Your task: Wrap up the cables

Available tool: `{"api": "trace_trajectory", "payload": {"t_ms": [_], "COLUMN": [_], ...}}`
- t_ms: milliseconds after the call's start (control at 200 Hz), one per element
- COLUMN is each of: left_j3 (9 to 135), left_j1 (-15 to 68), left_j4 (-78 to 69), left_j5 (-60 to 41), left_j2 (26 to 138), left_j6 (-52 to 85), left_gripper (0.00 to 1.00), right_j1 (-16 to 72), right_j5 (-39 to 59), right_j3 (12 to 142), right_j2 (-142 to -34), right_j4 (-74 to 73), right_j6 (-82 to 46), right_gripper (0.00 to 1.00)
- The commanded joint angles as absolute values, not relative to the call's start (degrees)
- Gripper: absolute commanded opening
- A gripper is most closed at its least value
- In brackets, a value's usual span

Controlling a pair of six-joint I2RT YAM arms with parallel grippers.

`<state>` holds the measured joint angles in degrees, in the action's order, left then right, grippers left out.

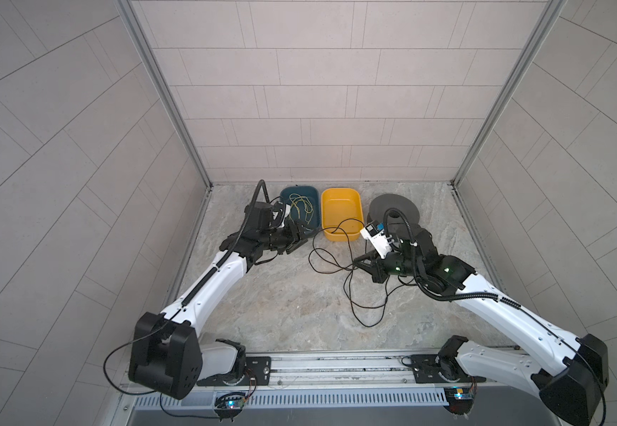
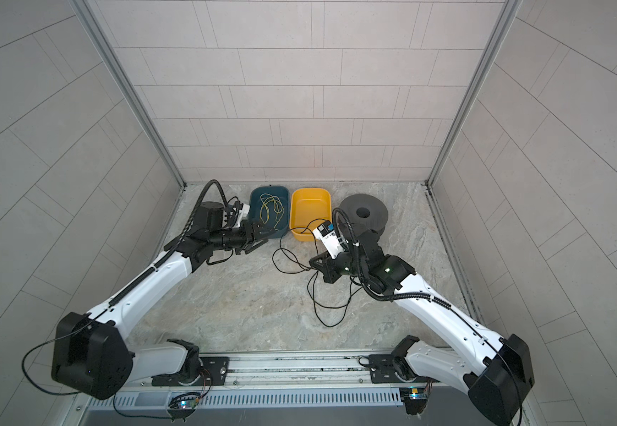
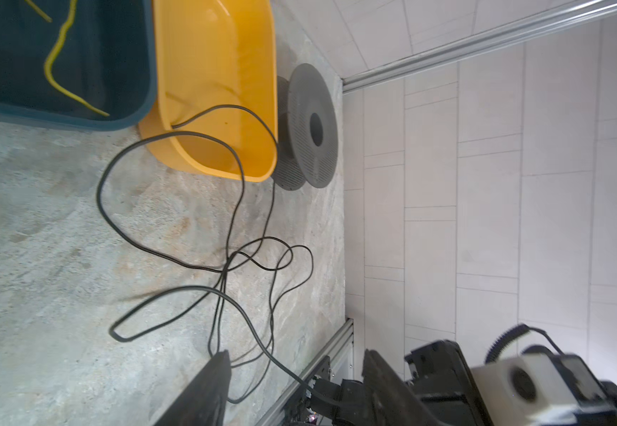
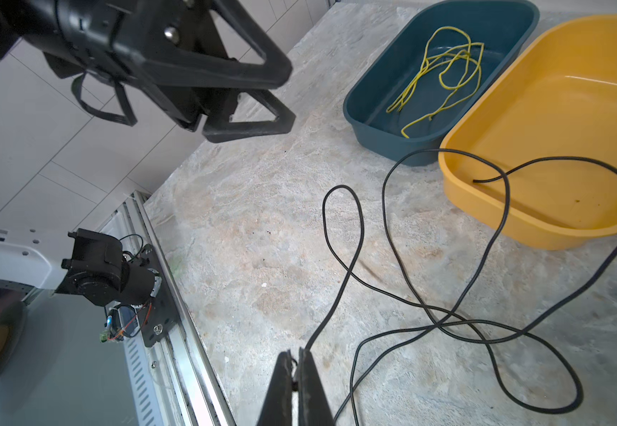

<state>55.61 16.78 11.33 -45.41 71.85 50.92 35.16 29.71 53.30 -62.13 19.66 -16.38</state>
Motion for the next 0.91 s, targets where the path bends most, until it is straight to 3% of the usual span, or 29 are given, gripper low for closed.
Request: {"api": "trace_trajectory", "payload": {"t_ms": [0, 280, 901], "left_j3": [54.36, 44.16, 42.55], "left_j1": [16.79, 16.97, 17.05], "left_j4": [8.77, -9.68, -18.91], "left_j5": [-47.80, -45.62, -41.78], "left_j2": [66.22, 60.68, 63.10], "left_j6": [57.83, 82.80, 101.29], "left_gripper": [0.64, 0.69, 0.65], "right_j1": [35.76, 38.99, 47.30], "right_j5": [28.84, 20.11, 8.46], "right_j3": [57.04, 60.49, 67.59], "right_j2": [-64.15, -69.83, -82.34], "right_j4": [16.30, 3.65, -18.44], "right_j6": [-18.59, -24.63, -16.81], "right_gripper": [0.00, 0.00, 0.00]}}
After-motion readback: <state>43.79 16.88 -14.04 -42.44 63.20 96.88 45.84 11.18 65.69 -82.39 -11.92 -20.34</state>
